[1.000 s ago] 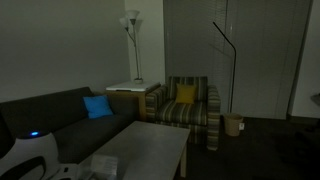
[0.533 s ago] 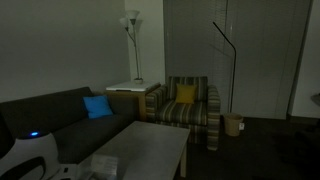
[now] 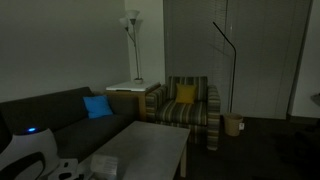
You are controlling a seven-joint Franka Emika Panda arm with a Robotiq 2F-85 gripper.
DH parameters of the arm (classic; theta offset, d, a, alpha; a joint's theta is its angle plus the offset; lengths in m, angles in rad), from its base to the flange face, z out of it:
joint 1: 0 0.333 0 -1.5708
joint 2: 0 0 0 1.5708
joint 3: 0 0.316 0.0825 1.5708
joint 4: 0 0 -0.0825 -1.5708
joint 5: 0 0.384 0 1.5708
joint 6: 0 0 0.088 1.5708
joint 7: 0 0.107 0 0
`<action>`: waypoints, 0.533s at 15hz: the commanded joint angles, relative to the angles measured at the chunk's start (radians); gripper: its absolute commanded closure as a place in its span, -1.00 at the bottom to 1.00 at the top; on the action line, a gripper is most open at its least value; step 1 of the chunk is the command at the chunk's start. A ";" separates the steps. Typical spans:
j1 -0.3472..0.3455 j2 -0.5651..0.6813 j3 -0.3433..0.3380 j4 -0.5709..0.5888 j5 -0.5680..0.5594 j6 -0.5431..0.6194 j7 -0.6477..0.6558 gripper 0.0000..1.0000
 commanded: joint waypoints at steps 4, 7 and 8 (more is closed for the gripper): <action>0.060 -0.158 -0.022 -0.193 0.026 0.057 0.035 -1.00; 0.101 -0.209 -0.046 -0.253 0.024 0.088 0.060 -1.00; 0.106 -0.223 -0.046 -0.269 0.024 0.101 0.061 -1.00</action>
